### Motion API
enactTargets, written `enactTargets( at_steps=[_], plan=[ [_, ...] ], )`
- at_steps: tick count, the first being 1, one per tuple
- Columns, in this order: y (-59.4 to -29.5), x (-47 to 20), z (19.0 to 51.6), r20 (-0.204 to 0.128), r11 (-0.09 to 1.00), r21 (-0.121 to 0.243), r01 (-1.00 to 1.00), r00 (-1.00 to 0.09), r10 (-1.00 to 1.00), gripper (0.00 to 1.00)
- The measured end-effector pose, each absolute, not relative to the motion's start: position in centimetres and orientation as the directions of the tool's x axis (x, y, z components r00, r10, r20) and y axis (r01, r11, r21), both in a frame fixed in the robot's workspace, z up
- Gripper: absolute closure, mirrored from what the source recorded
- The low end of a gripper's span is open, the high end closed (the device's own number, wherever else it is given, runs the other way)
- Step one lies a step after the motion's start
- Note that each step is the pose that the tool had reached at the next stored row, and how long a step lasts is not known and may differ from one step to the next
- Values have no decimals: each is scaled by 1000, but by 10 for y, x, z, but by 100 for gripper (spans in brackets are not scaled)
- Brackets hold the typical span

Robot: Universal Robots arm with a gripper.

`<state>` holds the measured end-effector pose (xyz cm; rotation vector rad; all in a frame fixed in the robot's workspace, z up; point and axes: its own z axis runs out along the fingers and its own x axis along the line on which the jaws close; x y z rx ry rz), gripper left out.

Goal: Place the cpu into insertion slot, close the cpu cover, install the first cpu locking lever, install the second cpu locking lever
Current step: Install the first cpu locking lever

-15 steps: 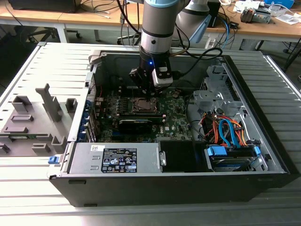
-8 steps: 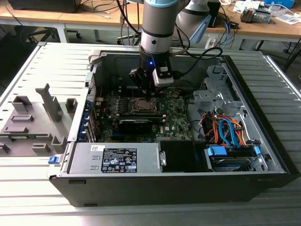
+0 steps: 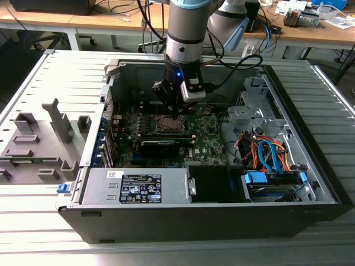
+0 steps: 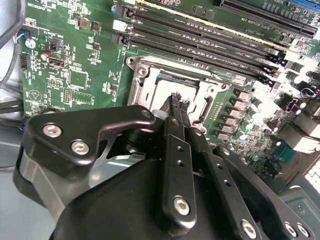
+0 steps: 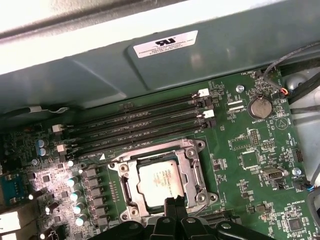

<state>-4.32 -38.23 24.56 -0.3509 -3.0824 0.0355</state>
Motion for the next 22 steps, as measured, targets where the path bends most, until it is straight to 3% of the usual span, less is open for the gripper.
enactTargets(
  at_steps=[22],
  plan=[
    [-382,-43,246,36,986,-27,163,-986,164,89]
  ],
)
